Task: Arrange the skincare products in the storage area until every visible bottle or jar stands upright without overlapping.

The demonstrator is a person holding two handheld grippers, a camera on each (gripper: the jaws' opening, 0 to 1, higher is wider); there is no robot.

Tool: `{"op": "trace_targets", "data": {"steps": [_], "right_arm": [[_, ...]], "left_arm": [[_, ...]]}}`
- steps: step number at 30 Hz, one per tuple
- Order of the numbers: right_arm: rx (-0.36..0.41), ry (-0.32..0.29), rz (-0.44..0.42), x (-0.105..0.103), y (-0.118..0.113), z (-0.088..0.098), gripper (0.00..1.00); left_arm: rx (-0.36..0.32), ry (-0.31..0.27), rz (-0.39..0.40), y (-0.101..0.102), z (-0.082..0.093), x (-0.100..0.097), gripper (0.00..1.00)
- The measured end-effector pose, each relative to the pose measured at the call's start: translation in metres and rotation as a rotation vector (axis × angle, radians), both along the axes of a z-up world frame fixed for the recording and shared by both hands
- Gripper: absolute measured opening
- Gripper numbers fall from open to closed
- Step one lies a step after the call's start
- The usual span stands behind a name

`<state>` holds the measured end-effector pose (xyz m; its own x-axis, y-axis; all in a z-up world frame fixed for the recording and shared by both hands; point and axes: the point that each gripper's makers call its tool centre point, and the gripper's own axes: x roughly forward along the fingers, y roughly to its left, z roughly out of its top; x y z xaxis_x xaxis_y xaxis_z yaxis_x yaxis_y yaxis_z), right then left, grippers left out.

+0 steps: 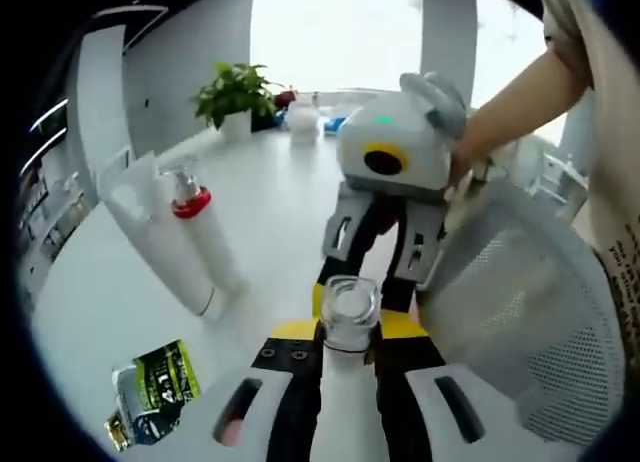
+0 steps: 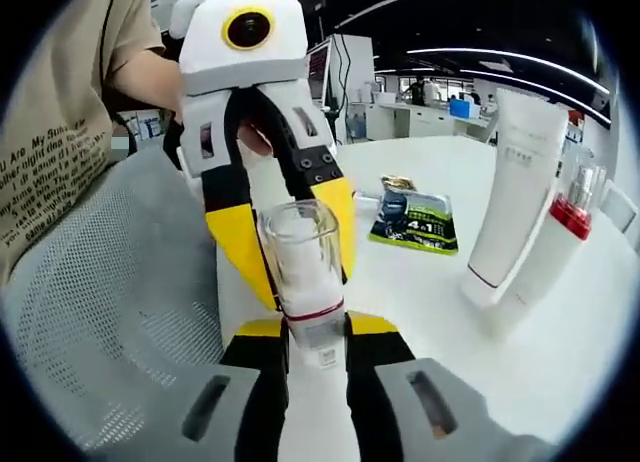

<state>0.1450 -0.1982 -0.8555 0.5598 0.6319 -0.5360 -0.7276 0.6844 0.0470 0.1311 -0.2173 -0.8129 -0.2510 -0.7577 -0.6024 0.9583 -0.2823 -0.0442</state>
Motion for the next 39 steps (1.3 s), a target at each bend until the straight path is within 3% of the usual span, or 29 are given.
{"op": "trace_targets", "data": {"steps": [23,27,39], "right_arm": [[0.01,0.034,-0.028,0.003,-0.003,-0.004,0.23],[0.003,0.044,-0.059,0.004,-0.009,-0.006,0.35],[0.024,0.061,-0.2,0.004,-0.04,-0.007,0.55]], "left_arm": [[-0.016,-0.029,-0.038,-0.003,-0.004,0.004,0.15],[-0.021,-0.032,-0.043,-0.006,-0.004,0.005,0.15],[-0.028,-0.036,-0.068,-0.029,-0.003,0.014,0.15]]}}
